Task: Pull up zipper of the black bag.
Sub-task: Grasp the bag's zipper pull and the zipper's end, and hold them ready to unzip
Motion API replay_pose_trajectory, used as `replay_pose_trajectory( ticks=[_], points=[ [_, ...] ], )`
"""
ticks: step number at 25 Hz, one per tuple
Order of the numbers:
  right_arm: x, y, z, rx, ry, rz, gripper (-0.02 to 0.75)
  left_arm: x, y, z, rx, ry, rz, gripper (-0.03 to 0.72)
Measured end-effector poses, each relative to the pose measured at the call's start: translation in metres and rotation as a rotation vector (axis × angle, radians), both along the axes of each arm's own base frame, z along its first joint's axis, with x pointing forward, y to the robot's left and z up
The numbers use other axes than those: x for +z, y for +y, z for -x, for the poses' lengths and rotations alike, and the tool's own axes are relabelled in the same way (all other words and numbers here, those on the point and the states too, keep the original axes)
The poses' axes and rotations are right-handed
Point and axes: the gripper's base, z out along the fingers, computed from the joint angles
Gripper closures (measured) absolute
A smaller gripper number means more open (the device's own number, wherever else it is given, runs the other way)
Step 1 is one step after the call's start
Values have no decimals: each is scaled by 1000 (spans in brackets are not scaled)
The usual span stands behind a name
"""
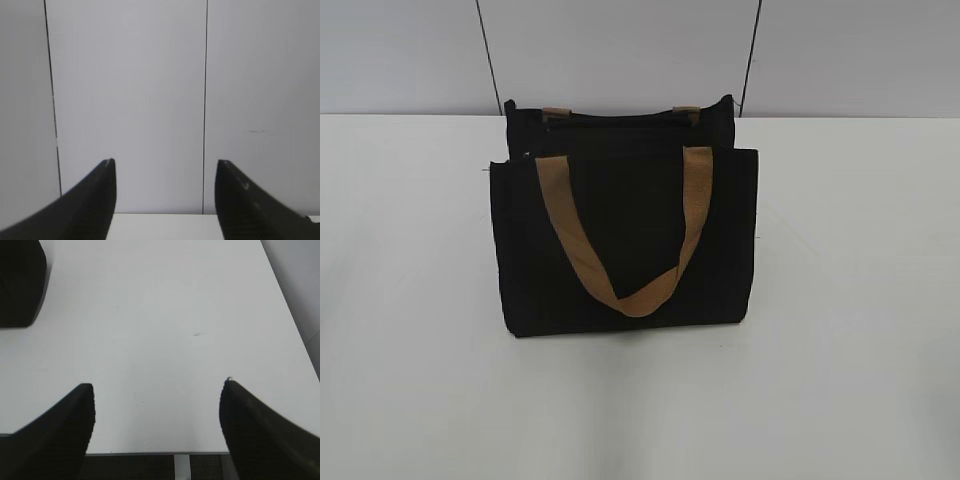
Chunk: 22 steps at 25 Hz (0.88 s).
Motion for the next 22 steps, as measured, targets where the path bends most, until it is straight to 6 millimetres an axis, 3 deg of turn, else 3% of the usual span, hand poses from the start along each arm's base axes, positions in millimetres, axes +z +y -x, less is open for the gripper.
replay_pose_trajectory(
  ticks=[7, 11, 18, 22],
  points=[
    [0, 0, 0, 0, 0, 0, 149, -52, -2, -85, -29, 94, -13, 298],
    [0, 0, 0, 0, 0, 0, 149, -91, -18, -133, -183, 236, -87, 384],
    [0, 0, 0, 0, -1, 0, 149, -168, -46, -173, -520, 418, -48, 403],
    [0, 0, 0, 0, -1, 0, 149, -199, -63, -190, -750, 488, -97, 398]
  ],
)
